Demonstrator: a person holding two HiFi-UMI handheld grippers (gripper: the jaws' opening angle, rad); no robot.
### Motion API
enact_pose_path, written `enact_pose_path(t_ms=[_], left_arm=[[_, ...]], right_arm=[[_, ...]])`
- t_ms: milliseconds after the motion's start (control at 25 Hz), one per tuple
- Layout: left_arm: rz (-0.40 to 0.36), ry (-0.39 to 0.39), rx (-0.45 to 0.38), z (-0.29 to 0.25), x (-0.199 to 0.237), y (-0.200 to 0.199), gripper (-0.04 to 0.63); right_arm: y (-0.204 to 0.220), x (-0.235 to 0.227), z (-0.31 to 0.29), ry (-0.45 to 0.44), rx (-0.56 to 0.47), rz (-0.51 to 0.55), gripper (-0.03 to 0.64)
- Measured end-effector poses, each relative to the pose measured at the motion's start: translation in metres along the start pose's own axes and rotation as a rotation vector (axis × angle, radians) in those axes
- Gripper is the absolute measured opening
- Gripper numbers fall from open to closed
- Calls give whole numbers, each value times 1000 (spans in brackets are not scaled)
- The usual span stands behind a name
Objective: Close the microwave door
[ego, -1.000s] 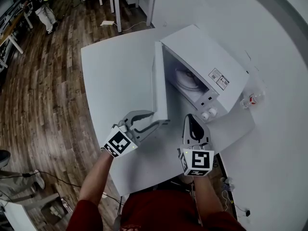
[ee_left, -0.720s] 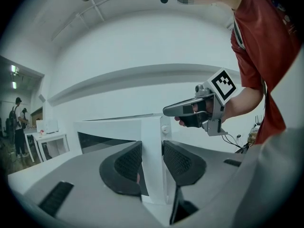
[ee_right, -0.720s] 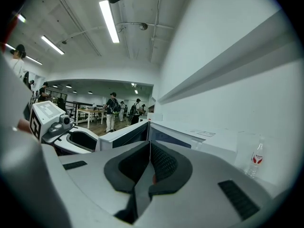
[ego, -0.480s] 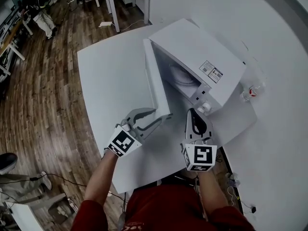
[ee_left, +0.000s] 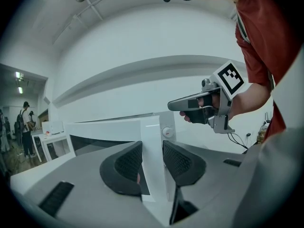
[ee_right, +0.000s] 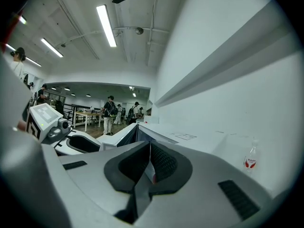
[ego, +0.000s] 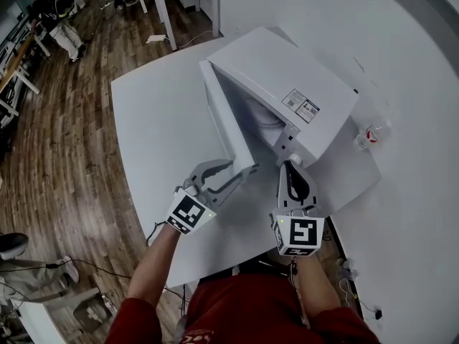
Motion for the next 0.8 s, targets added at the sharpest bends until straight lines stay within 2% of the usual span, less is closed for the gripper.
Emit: enact_pose_path(t_ms=[240, 800], left_arm=[[4, -17, -1, -22, -4, -5, 150], [29, -52, -12, -70, -9, -13, 150]], right_arm=[[-1, -29, 8, 56, -33, -12, 28], [8, -76, 12, 86, -41, -41, 28]])
Point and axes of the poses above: the fingertips, and each gripper's own axes: z backward along the fingers, x to its left, y out of its underside, the point moved 2 cm from there along z, backward along the fingers, and after that the axes turned 1 degree about -x, right-handed, at the moved point
